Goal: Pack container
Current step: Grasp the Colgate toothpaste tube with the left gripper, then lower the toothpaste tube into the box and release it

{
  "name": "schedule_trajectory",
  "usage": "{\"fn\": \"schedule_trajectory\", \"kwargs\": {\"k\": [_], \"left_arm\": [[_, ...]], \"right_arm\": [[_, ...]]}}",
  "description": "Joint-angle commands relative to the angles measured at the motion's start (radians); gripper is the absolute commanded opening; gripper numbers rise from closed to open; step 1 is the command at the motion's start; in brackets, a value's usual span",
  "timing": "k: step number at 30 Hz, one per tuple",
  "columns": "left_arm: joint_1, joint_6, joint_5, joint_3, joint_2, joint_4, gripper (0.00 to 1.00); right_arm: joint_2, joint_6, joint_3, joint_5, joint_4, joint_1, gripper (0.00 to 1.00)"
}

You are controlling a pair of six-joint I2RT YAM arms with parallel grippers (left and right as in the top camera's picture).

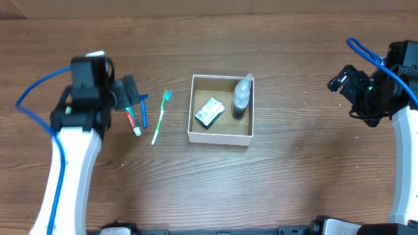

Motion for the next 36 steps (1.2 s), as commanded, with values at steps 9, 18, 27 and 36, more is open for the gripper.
{"fn": "schedule_trajectory", "kwargs": {"k": [9,18,27,36], "left_arm": [[0.057,-0.15,0.052,0.035,0.439,-0.076,1.0],[0.067,-0.146,0.076,0.035,0.602,0.015,0.85],[0.066,-0.14,0.079,0.037,0.657,0.014,0.38],[0.057,-0.112,0.109,0.08,0.39,-0.101,0.16]], "right_arm": [[0.001,0.002,0.004,-0.005,0.005,-0.004,1.0],[0.001,0.001,0.004,-0.005,0.005,-0.004,1.0],[0.001,0.001,0.004,-0.005,0.005,-0.004,1.0],[0.001,0.001,0.004,-0.005,0.005,-0.004,1.0]]}}
